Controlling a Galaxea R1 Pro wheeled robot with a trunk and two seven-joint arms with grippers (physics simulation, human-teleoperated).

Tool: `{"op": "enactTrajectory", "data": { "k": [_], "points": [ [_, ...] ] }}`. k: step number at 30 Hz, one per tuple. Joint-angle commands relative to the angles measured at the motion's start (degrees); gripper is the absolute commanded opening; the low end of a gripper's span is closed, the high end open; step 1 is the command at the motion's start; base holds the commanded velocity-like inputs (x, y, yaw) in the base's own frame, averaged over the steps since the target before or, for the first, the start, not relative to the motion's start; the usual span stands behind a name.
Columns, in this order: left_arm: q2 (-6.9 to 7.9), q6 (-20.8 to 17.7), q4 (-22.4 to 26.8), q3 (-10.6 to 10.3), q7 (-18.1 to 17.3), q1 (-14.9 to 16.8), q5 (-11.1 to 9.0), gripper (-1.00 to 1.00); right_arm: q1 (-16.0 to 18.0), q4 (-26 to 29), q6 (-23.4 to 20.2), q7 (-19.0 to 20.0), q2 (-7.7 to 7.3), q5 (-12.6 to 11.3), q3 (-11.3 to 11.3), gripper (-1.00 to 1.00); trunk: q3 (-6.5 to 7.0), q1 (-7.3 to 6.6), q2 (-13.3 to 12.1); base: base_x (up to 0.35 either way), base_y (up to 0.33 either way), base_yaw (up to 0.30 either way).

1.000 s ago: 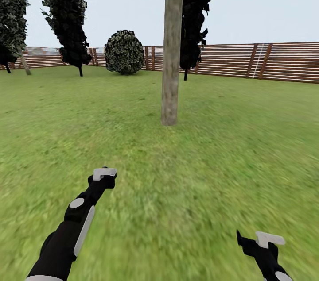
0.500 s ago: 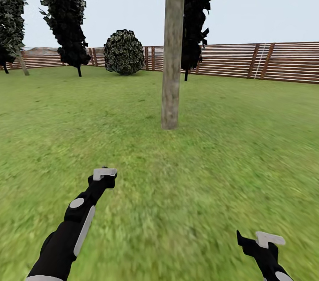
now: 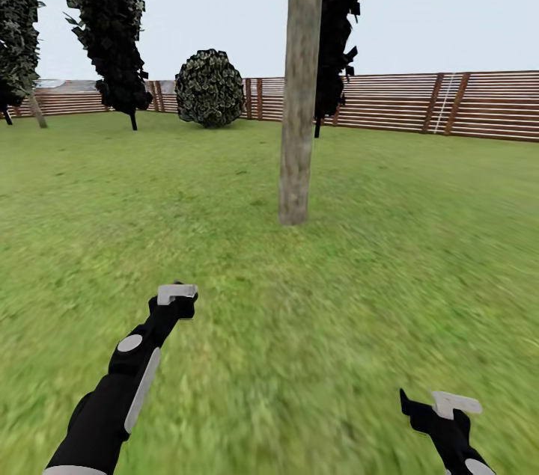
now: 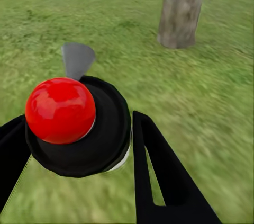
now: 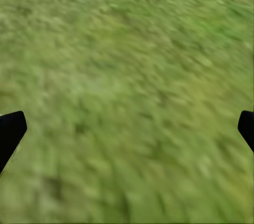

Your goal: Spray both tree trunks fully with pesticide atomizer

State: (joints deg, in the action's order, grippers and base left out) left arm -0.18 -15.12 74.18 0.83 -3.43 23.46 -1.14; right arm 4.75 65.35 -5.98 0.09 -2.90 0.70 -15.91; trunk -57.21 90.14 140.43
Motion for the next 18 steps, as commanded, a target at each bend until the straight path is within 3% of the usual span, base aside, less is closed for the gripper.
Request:
{"op": "enactTrajectory", "data": {
  "k": [1, 8, 18],
  "points": [
    [0.0, 0.0, 0.0, 0.0, 0.0, 0.0, 0.0, -1.0, 0.0, 0.0, 0.0, 0.0, 0.0, 0.0, 0.0, 1.0, 0.0, 0.0, 0.0, 0.316, 0.166, 0.0],
    [0.0, 0.0, 0.0, 0.0, 0.0, 0.0, 0.0, -1.0, 0.0, 0.0, 0.0, 0.0, 0.0, 0.0, 0.0, 1.0, 0.0, 0.0, 0.0, 0.316, 0.166, -0.036],
    [0.0, 0.0, 0.0, 0.0, 0.0, 0.0, 0.0, -1.0, 0.0, 0.0, 0.0, 0.0, 0.0, 0.0, 0.0, 1.0, 0.0, 0.0, 0.0, 0.316, 0.165, -0.246]
  ]
}}
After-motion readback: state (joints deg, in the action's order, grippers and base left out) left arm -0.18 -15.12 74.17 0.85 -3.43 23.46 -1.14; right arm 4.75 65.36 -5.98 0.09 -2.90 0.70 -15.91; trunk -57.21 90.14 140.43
